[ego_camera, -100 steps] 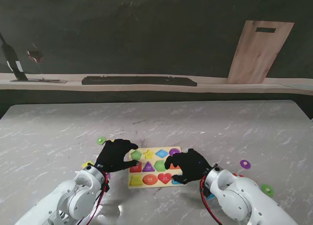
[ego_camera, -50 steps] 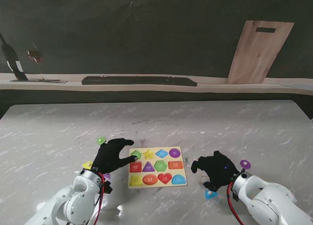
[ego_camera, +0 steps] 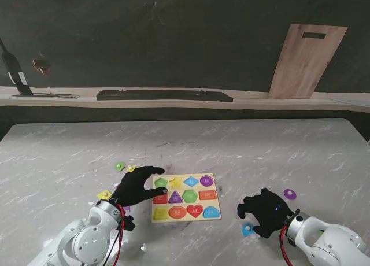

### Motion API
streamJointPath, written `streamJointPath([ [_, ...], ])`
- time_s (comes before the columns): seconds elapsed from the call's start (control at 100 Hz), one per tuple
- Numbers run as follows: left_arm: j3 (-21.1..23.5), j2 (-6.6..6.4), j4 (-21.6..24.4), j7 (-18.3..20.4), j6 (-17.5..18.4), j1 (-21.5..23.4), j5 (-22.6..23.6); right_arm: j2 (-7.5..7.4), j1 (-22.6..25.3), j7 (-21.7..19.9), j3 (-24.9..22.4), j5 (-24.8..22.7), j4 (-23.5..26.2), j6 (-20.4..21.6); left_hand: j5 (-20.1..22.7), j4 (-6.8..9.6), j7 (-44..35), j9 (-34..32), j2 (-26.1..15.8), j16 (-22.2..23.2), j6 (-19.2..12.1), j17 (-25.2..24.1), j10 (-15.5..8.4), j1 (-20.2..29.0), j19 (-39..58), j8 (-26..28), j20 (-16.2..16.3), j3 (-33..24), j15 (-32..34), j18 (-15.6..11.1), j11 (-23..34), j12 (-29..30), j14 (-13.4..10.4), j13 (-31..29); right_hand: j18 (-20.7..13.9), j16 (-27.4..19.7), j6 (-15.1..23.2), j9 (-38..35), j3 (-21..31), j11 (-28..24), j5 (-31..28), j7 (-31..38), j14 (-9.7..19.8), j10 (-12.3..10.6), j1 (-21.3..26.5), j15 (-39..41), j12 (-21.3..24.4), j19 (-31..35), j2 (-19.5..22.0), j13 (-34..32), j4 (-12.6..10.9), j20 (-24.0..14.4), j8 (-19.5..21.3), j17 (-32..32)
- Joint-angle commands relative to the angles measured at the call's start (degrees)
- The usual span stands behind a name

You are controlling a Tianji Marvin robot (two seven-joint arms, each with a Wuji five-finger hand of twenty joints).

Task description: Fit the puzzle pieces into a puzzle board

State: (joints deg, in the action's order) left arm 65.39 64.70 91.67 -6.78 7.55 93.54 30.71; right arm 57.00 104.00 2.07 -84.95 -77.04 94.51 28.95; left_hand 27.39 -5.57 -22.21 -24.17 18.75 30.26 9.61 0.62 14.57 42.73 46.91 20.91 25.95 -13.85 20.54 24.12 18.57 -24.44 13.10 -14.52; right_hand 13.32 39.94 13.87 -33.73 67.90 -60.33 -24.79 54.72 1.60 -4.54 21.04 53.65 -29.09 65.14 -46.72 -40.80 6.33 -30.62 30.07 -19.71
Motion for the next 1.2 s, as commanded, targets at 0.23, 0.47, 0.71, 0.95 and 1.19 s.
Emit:
streamJointPath([
  [0.23, -0.4, 0.38, -0.1, 1.0, -0.1, -0.3, -4.0, -0.35, 1.3, 2.7, 0.7, -1.4, -1.2, -1.3, -2.1, 1.91, 1.6, 1.6, 1.1, -0.4, -1.8, -0.1, -1.8, -2.7, -2.8, -0.8, -0.6, -1.3, -2.7, -7.3, -1.7, 0.6, -2.6, 0.5, -0.2, 0.8, 0.3, -2.8, 1.1, -1.8, -2.3, 2.2, 0.7, -1.4, -1.1, 1.8, -0.5, 1.9, -1.2, -3.0, 0.4, -2.2, 0.4, -1.2],
  [0.47, 0.7, 0.64, 0.8, -0.7, 0.7, 0.7, -3.7, -0.23, 1.1, 4.4, 1.7, -0.8, -2.7, -3.0, -2.0, 1.83, 1.7, 1.4, 1.4, -0.3, -1.8, -0.1, -1.9, -3.0, -2.9, -0.8, -0.3, -2.2, -2.8, -7.3, -1.6, 0.5, -2.5, 0.2, -0.1, 1.2, 0.7, -5.5, 1.0, -2.4, -4.8, 3.3, 0.6, -1.4, -0.6, 2.9, -0.5, 2.9, 1.0, -5.3, 0.1, -2.9, 0.4, -2.8],
  [0.71, 3.3, 0.80, 2.6, -4.4, 2.5, 3.2, 0.0, -0.10, 0.9, 6.7, 2.7, -0.3, -3.9, -4.2, -1.4, 1.71, 1.5, 0.7, 1.5, -0.1, -1.9, 0.2, -1.8, -3.3, -3.3, -0.7, -0.1, -2.9, -2.8, -6.8, -1.5, 0.4, -2.4, -0.2, 0.5, 1.1, 1.1, -8.7, 0.8, -2.5, -7.2, 6.0, 0.3, -0.9, 0.7, 3.8, 0.0, 3.8, 0.9, -8.4, 3.5, -3.2, -5.7, -4.9],
  [0.95, 4.2, 0.91, 3.3, -6.0, 2.8, 4.1, 1.5, -0.06, 0.8, 7.1, 3.1, -0.3, -4.0, -4.8, -1.1, 1.62, 1.5, 0.6, 1.6, 0.0, -1.8, 0.3, -1.7, -3.5, -3.4, -0.7, 0.1, -3.4, -2.8, -6.6, -1.6, 0.4, -2.4, -0.2, 0.5, 1.2, 2.1, -9.8, 0.5, -2.5, -7.5, 8.2, 0.4, -1.1, 1.5, 4.1, 0.0, 4.1, 0.9, -9.4, 5.5, -3.1, -9.0, -5.6],
  [1.19, 4.1, 1.04, 3.0, -6.4, 1.5, 4.0, 1.6, 0.05, 0.5, 6.5, 3.6, 0.4, -4.2, -5.5, -0.7, 1.56, 1.5, 0.7, 1.6, 0.0, -1.7, 0.3, -1.5, -3.0, -3.5, -0.6, 0.3, -3.8, -2.8, -6.6, -1.6, 0.4, -2.2, -0.1, 0.3, 1.3, 4.2, -11.1, -0.8, -2.8, -7.5, 11.4, 0.4, -1.3, 4.3, 4.5, 2.1, 4.4, 2.2, -10.0, 8.0, -3.0, -11.8, -5.9],
])
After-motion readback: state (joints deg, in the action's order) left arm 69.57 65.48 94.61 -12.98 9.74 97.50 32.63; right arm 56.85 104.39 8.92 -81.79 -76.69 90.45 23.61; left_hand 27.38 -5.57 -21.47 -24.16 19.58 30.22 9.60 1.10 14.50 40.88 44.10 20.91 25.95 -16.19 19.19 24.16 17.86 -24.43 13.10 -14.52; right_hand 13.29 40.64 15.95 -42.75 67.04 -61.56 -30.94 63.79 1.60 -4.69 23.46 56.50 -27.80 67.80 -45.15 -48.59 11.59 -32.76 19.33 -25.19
